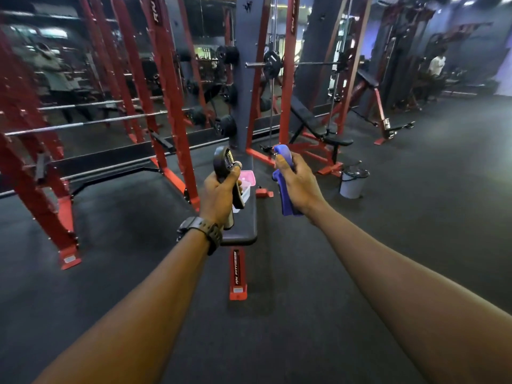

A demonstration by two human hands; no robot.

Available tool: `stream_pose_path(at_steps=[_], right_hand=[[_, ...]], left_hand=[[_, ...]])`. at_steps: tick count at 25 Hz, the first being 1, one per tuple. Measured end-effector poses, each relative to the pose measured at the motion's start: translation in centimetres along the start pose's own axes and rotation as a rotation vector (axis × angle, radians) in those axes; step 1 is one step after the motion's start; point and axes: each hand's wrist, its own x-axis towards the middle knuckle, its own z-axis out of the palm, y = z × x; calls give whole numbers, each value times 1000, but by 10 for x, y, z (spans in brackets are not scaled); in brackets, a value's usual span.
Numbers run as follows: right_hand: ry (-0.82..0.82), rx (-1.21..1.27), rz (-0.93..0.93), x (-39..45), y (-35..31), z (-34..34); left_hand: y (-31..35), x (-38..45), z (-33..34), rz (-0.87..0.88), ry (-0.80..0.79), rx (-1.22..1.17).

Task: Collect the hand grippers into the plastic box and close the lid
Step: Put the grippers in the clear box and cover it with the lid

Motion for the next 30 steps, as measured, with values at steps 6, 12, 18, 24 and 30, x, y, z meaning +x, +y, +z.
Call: stream_pose_path(at_steps=[6, 12, 18, 24, 30], right_hand=[[-59, 47, 33, 181, 103, -2], [-161, 35, 88, 338, 186, 27], [-245, -21, 162, 483, 273, 71], [-348, -20, 206, 607, 334, 105], [-492, 39, 255, 723, 419, 146]], left_hand=[[-60, 161, 82, -33, 61, 29], [-118, 308, 133, -79, 145, -10], [-211, 464, 153, -205, 228, -10], [-258, 583, 167, -256, 278, 75], [-320, 681, 192, -334, 429, 123]])
